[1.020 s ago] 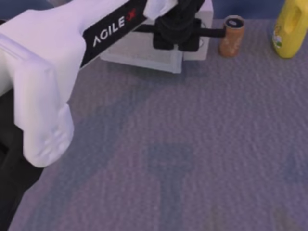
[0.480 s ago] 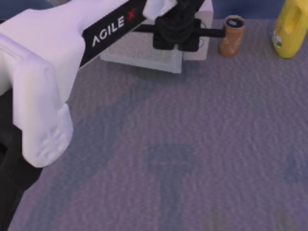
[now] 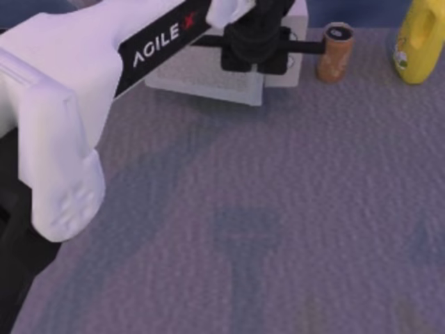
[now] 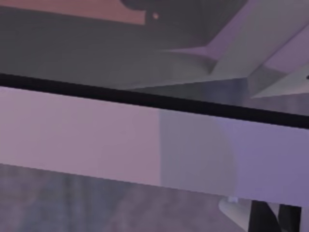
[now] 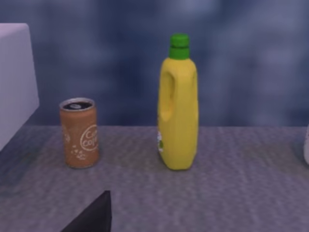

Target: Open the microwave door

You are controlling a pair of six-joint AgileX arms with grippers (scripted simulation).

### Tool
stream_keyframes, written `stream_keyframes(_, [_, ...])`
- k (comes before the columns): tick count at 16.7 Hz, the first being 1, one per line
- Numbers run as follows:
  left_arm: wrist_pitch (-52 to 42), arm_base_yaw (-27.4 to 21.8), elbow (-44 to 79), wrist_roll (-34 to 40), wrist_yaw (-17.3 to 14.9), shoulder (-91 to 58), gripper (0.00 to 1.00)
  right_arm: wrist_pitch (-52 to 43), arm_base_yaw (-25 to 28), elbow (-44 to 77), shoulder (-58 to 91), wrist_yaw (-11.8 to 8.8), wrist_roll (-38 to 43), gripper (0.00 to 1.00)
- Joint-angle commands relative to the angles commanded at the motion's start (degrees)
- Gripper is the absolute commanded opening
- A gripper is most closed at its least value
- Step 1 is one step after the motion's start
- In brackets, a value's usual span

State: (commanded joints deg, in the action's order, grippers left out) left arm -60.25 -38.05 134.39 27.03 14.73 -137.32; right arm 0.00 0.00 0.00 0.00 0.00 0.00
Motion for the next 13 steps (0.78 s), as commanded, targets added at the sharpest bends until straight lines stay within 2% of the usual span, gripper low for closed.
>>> stream_keyframes(10, [0.2, -0.5, -0.4, 0.1, -0.2, -0.4, 0.0, 0.0, 0.0, 0.0, 0.0, 0.0, 0.0, 1.0])
stream_keyframes(13, [2.4, 0.0, -4.4, -1.7, -0.9, 2.4, 0.0, 0.0, 0.0, 0.0, 0.0, 0.0, 0.0, 1.0])
